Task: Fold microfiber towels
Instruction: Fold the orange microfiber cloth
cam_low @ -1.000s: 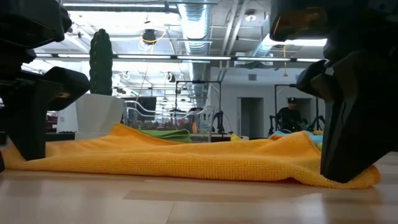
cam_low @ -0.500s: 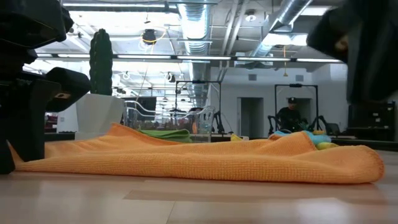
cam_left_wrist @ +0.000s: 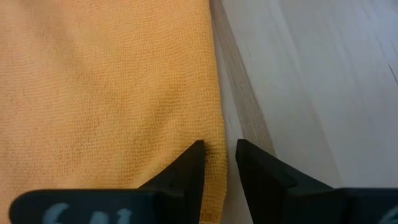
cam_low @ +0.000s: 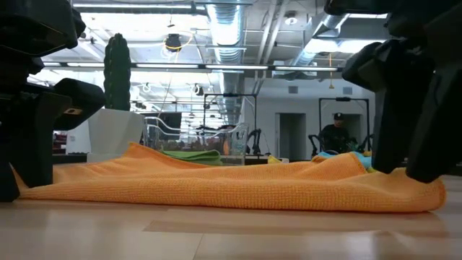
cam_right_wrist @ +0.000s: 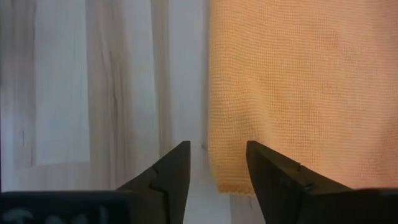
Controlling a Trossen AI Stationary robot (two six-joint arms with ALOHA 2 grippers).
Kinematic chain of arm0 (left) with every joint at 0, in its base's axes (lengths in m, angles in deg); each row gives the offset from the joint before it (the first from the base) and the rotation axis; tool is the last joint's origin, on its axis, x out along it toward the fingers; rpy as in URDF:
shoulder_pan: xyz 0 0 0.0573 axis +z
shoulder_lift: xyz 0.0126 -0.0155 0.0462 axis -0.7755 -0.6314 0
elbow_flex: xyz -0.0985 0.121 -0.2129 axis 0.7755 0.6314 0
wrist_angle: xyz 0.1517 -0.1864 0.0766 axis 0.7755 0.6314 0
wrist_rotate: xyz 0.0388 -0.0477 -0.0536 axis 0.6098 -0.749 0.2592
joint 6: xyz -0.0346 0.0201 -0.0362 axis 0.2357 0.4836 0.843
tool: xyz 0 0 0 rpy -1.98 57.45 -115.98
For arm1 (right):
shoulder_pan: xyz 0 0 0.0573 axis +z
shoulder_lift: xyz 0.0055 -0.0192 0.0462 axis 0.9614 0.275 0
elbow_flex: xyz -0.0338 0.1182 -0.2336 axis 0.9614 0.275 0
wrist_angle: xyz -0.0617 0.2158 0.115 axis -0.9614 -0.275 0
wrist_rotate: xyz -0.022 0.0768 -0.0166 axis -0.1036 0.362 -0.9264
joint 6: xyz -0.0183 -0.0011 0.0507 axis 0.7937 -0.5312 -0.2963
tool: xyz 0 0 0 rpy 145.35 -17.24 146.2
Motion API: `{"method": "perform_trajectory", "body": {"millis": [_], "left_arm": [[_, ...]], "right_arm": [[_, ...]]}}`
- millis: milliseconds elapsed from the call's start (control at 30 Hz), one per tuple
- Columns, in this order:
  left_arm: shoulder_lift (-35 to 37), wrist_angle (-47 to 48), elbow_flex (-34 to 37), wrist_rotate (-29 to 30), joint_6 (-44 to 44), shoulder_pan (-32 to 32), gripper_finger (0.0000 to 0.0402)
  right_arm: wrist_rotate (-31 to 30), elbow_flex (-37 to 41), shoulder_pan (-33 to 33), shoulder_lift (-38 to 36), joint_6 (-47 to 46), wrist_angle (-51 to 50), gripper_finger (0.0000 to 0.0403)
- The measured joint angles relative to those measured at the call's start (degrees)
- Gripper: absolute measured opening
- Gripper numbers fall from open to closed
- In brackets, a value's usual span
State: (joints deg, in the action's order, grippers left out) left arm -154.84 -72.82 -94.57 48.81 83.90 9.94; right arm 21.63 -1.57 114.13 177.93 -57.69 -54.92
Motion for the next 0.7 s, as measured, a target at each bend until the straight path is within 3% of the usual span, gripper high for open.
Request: {"method": "perform_trajectory", "body": {"millis": [533, 700], "left_arm": [[0.0, 0.0, 0.0, 0.2, 1.1, 0.0, 0.0089], [0.0, 0.0, 0.0, 0.2, 1.5, 0.0, 0.0087]], "right_arm": [[3.7, 6.3, -0.1, -0.4, -1.7, 5.8, 0.0172], [3.9, 6.3, -0.6, -0.4, -2.2, 5.2, 0.0139]]}}
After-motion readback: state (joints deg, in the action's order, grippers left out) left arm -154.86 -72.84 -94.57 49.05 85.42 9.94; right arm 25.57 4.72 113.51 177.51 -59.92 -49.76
